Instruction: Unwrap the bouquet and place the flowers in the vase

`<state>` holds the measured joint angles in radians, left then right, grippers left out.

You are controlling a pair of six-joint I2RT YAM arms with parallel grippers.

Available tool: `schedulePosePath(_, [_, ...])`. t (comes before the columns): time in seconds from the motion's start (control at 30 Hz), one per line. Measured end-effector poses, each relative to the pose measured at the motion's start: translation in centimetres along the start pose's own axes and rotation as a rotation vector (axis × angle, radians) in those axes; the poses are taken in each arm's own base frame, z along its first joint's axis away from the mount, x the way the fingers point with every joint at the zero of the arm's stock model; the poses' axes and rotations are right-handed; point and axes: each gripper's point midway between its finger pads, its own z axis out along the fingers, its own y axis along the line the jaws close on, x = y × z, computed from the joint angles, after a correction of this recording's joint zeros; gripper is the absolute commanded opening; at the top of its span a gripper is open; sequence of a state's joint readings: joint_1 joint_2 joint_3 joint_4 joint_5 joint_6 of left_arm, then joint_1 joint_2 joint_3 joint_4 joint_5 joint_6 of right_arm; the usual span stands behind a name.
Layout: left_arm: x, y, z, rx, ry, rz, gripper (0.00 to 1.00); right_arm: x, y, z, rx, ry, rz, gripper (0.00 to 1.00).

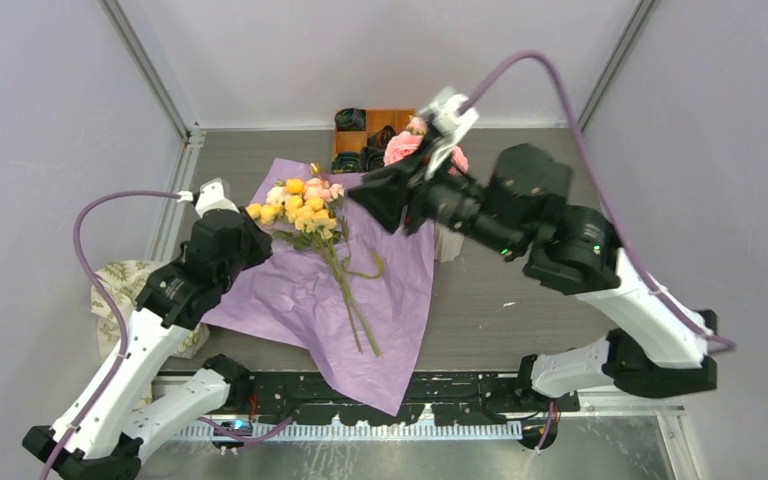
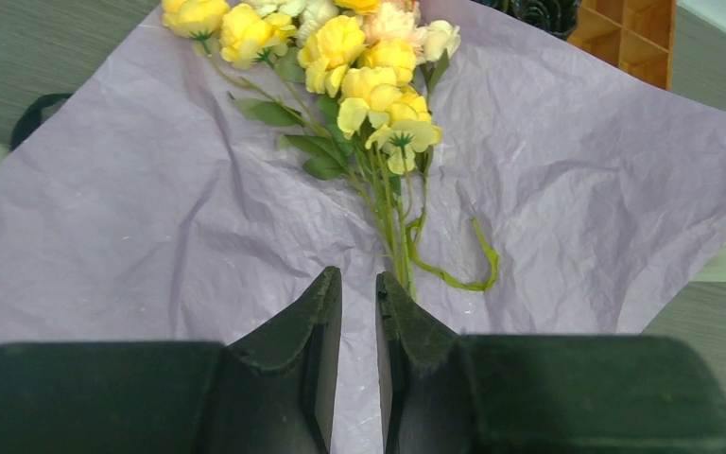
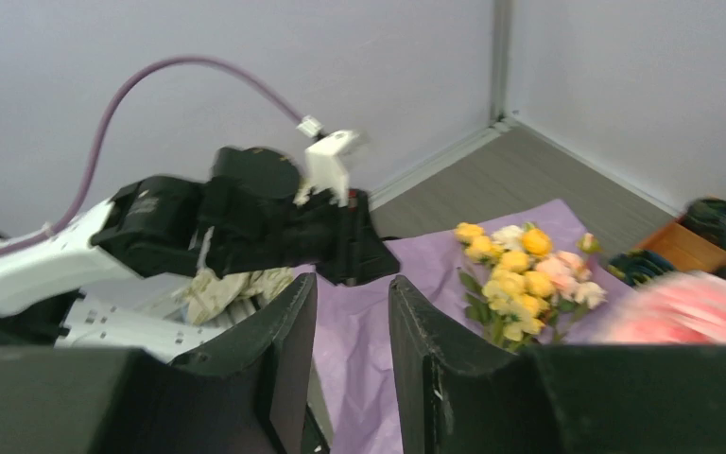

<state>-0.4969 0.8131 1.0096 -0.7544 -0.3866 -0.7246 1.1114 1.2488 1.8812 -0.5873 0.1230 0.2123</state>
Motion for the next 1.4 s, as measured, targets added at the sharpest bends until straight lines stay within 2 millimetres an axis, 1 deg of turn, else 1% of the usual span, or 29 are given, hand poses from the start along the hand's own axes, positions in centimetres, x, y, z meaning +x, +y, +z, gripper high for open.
schedulePosePath(0.03, [-0.1,0.4,-0.2,-0.013,-0.005,0.002,0.22,0.5,2.1,0.8,-0.028,0.021,-0.034,0.4])
schedulePosePath(0.07, [-0.2,0.5,-0.4,-0.019,-0.009,0.002,0.22,0.9,3.2,1.4,-0.043,0.036,-0.057,0.4])
schedulePosePath(0.1, [-0.4,0.9,-0.7,-0.033,-0.019,0.001,0.22,2.0,4.8,2.2,-0.055,0.065,-0.09,0.4])
schedulePosePath(0.13, [-0.8,1.4,-1.1,-0.053,-0.033,-0.001,0.22,3.2,6.1,3.1,-0.06,0.094,-0.122,0.4])
schedulePosePath(0.17, [-1.3,1.9,-1.7,-0.072,-0.053,-0.007,0.22,4.5,6.9,3.8,-0.055,0.122,-0.151,0.4])
schedulePosePath(0.2, [-1.9,2.5,-2.4,-0.094,-0.08,-0.023,0.22,6.4,7.7,4.6,-0.044,0.161,-0.19,0.4])
schedulePosePath(0.27, [-3.1,3.8,-3.9,-0.131,-0.138,-0.052,0.24,10.8,8.5,5.8,-0.011,0.259,-0.274,0.4])
schedulePosePath(0.33, [-4.5,5.5,-6.0,-0.169,-0.22,-0.094,0.25,14.7,8.6,6.3,0.009,0.341,-0.329,0.42])
schedulePosePath(0.37, [-4.8,6.1,-6.7,-0.183,-0.245,-0.104,0.25,16.8,8.3,6.3,0.022,0.386,-0.355,0.43])
schedulePosePath(0.43, [-5.7,7.9,-8.8,-0.206,-0.315,-0.143,0.26,20.2,7.2,5.9,0.052,0.468,-0.395,0.45])
schedulePosePath(0.53, [-6.9,9.7,-11.5,-0.227,-0.399,-0.185,0.26,23.4,5.8,5.9,0.104,0.545,-0.406,0.46])
schedulePosePath(0.63, [-7.5,10.4,-12.4,-0.245,-0.426,-0.194,0.25,26.4,4.6,7.1,0.165,0.605,-0.393,0.47])
schedulePosePath(0.7, [-7.3,10.5,-12.4,-0.255,-0.419,-0.185,0.26,29.1,3.2,8.3,0.215,0.665,-0.377,0.48])
schedulePosePath(0.73, [-7.2,10.6,-12.3,-0.261,-0.412,-0.177,0.26,30.5,2.2,8.9,0.241,0.699,-0.366,0.48])
schedulePosePath(0.8, [-7.0,10.7,-12.2,-0.27,-0.4,-0.165,0.26,33.7,-0.6,10.2,0.302,0.777,-0.333,0.49])
schedulePosePath(0.83, [-6.9,10.7,-12.1,-0.274,-0.394,-0.158,0.26,35.1,-2.3,10.7,0.336,0.817,-0.31,0.5])
schedulePosePath(0.9, [-6.7,10.7,-11.9,-0.28,-0.383,-0.146,0.27,37.3,-6.0,11.8,0.407,0.882,-0.256,0.51])
schedulePosePath(1.0, [-6.6,10.6,-11.9,-0.277,-0.377,-0.14,0.28,38.7,-10.7,13.3,0.495,0.927,-0.184,0.51])
schedulePosePath(1.07, [-6.6,10.6,-11.9,-0.277,-0.375,-0.133,0.28,38.9,-13.3,14.3,0.54,0.931,-0.147,0.5])
schedulePosePath(1.13, [-6.6,10.5,-11.8,-0.274,-0.372,-0.127,0.29,38.8,-15.4,16.0,0.57,0.913,-0.115,0.5])
schedulePosePath(1.2, [-6.6,10.5,-11.8,-0.27,-0.371,-0.127,0.29,38.8,-16.2,17.2,0.578,0.898,-0.1,0.49])
schedulePosePath(1.23, [-6.5,10.4,-11.7,-0.267,-0.37,-0.126,0.29,39.0,-16.4,17.9,0.575,0.893,-0.094,0.48])
schedulePosePath(1.33, [-6.3,10.2,-11.3,-0.264,-0.359,-0.119,0.29,39.9,-16.2,19.2,0.556,0.893,-0.082,0.48])
schedulePosePath(1.4, [-6.1,10.1,-11.0,-0.266,-0.352,-0.111,0.29,40.8,-16.2,19.6,0.545,0.906,-0.076,0.48])
